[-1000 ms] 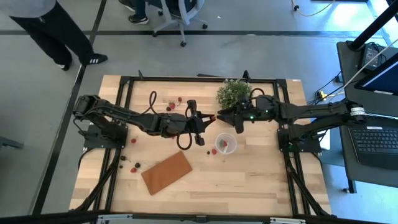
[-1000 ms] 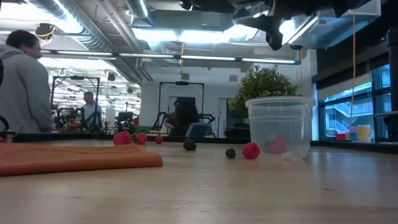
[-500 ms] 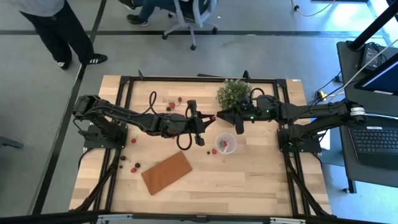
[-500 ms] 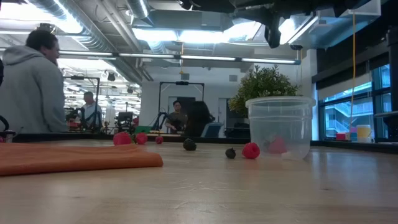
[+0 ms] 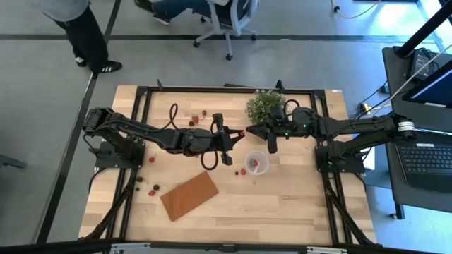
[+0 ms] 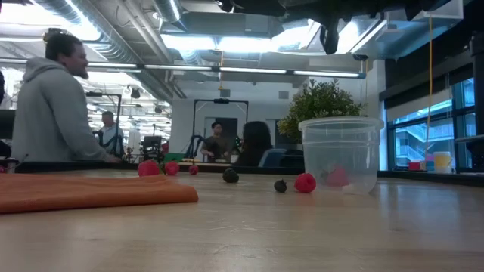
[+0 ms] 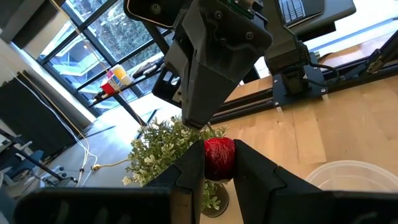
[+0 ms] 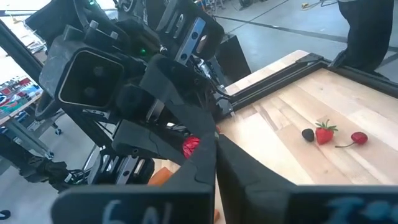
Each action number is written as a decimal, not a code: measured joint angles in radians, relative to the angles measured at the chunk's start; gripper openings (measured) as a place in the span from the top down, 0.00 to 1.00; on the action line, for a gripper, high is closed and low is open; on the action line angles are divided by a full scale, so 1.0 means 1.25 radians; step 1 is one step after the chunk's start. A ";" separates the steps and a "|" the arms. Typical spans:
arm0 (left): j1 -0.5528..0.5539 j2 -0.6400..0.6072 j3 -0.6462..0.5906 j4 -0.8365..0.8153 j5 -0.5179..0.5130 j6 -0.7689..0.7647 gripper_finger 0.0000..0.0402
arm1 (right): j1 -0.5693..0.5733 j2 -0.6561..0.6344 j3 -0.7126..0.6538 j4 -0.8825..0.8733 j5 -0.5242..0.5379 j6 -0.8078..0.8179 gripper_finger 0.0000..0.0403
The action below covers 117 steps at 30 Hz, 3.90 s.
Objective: Pick and placing Produce into tupperware
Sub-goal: Put the red cherry into the transparent container, then put the blueberry into the transparent container
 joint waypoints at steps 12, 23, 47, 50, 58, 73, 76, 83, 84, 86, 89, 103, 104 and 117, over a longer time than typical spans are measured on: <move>-0.004 0.000 0.000 0.000 0.000 -0.010 0.74 | 0.000 0.000 0.000 -0.004 -0.001 -0.015 1.00; -0.012 0.000 0.001 -0.037 0.000 -0.139 0.47 | 0.023 -0.001 0.000 -0.201 -0.048 -0.060 1.00; -0.011 0.000 0.001 -0.109 0.000 -0.264 0.47 | 0.124 -0.001 -0.075 -0.398 0.000 -0.227 1.00; -0.011 0.000 0.001 -0.109 0.000 -0.264 0.47 | 0.124 -0.001 -0.104 -0.371 0.001 -0.229 1.00; -0.011 0.000 0.001 -0.109 0.000 -0.264 0.47 | 0.124 0.000 -0.157 -0.311 0.001 -0.225 1.00; -0.011 0.000 0.000 -0.109 0.000 -0.264 0.47 | 0.124 0.000 -0.168 -0.307 0.001 -0.223 0.94; -0.011 0.000 0.000 -0.109 0.000 -0.264 0.47 | 0.124 0.000 -0.168 -0.307 0.001 -0.224 0.92; -0.011 0.000 0.000 -0.109 0.000 -0.264 0.47 | 0.124 0.000 -0.168 -0.307 0.001 -0.223 0.92; -0.011 0.000 0.000 -0.109 0.000 -0.264 0.47 | 0.124 0.000 -0.168 -0.307 0.001 -0.224 0.92; -0.011 0.000 0.000 -0.114 0.003 -0.264 0.47 | 0.124 0.000 -0.167 -0.308 0.001 -0.225 0.91; -0.010 0.000 0.000 -0.136 0.043 -0.264 0.46 | 0.124 0.000 -0.156 -0.309 0.001 -0.226 0.87; -0.016 0.000 0.000 -0.201 0.091 -0.389 0.32 | 0.123 -0.048 0.008 -0.511 0.001 -0.285 0.53; -0.019 0.000 0.000 -0.205 0.104 -0.397 0.32 | 0.123 -0.071 0.008 -0.513 0.001 -0.285 0.53; -0.035 0.177 -0.042 -0.158 0.287 -0.525 0.34 | 0.110 -0.315 0.005 -0.505 0.002 -0.281 0.55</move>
